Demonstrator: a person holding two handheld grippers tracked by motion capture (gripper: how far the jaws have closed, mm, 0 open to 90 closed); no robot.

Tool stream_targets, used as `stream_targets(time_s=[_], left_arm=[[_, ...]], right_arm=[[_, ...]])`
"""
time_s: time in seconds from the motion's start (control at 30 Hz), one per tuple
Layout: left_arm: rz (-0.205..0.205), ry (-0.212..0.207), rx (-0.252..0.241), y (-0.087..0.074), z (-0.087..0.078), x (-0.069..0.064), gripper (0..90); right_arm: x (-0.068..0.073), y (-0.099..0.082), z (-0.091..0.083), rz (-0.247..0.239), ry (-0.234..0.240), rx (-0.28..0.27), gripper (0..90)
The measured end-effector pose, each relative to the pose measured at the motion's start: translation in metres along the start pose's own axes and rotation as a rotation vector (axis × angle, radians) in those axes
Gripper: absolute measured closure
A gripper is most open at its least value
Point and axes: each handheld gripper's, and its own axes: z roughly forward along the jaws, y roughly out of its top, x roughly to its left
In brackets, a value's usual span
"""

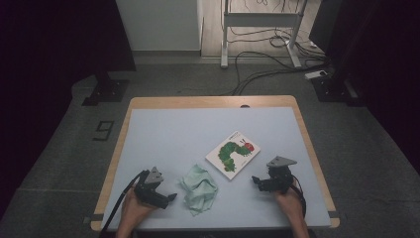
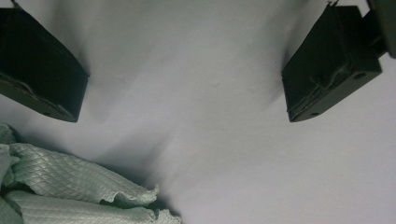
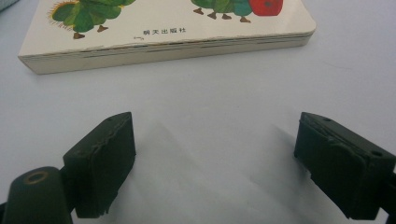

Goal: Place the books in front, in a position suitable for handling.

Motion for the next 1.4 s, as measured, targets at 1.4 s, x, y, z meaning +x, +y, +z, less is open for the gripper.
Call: stream_targets(time_s=[1.4], left_arm=[[-0.005,0.000,0.001,0.000,0.000,0.000,0.0]], right_arm=[[0.027,0.023,-0.019,-0.071,0.085,-0.001,0.0]])
